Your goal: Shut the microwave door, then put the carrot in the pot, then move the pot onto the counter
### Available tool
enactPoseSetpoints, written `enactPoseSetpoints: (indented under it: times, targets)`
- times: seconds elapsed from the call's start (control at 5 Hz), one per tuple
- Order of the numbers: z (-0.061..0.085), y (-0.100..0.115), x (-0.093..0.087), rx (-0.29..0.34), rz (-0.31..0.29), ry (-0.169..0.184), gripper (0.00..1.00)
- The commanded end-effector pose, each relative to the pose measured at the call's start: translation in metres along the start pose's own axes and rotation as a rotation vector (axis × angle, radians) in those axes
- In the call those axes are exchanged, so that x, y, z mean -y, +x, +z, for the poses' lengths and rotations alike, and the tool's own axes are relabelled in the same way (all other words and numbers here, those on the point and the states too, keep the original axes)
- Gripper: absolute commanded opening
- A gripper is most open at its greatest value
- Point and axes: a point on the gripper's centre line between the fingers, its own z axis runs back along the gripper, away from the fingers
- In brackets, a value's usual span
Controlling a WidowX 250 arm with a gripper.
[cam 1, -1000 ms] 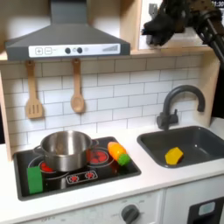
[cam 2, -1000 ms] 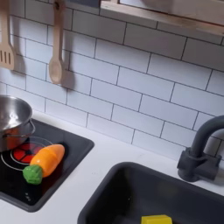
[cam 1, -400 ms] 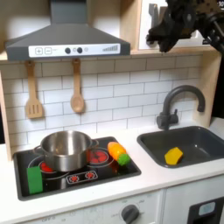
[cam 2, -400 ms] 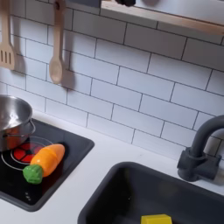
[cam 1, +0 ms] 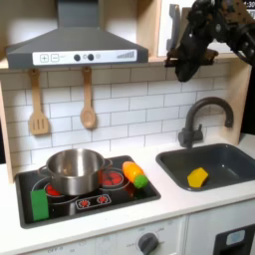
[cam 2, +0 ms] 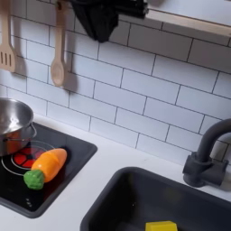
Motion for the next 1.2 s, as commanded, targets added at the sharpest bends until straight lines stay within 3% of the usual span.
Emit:
enactPoseSetpoints:
  times: [0.0,0.6,0.8,1.0]
  targets:
    - [-0.02,-0.053,-0.021,-0.214,0.109,0.108,0.0]
    - [-0.045,-0.097,-0.044,-0.357,0.184,0.148,0.0]
    - [-0.051,-0.103,-0.053,-0.375,0.205,0.154,1.0]
    - [-0.055,-0.104,-0.059,-0.38,0.227,0.161,1.0]
